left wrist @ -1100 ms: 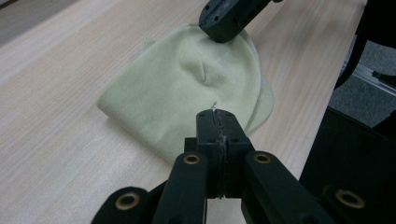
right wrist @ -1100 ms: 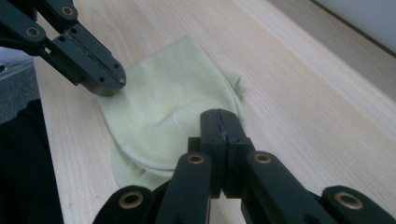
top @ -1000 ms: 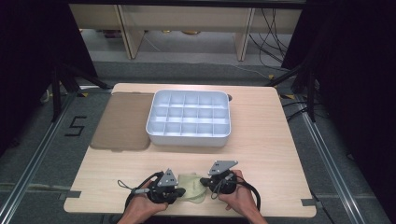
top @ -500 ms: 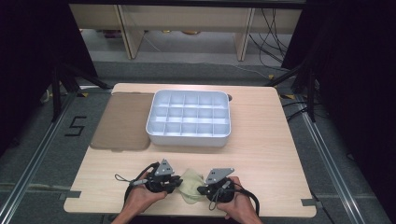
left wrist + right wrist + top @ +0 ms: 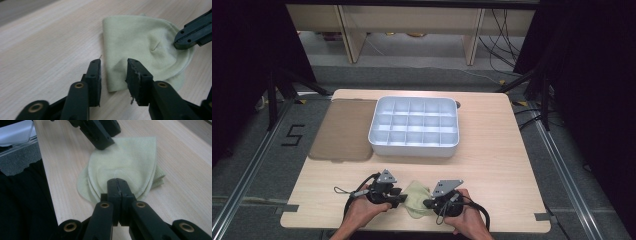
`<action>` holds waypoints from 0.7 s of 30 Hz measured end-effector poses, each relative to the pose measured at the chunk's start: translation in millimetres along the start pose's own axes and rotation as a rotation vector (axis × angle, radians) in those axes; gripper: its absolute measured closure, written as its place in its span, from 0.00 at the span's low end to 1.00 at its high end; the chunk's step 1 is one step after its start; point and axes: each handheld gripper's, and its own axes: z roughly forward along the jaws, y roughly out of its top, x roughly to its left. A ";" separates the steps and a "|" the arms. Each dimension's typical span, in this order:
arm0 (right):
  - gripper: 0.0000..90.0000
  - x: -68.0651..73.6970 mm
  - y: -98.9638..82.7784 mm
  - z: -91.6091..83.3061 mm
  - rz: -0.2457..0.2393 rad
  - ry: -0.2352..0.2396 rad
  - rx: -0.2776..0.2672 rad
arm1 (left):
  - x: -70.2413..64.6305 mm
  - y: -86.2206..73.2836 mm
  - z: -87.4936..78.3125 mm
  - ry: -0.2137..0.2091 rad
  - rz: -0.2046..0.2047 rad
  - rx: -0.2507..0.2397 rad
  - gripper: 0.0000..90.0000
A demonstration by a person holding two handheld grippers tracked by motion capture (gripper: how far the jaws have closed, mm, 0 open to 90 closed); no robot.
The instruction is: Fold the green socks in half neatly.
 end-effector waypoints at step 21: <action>1.00 -0.8 0.4 -2.5 0.000 -0.001 0.016 | -5.9 2.0 -6.7 -0.012 0.020 -0.022 0.93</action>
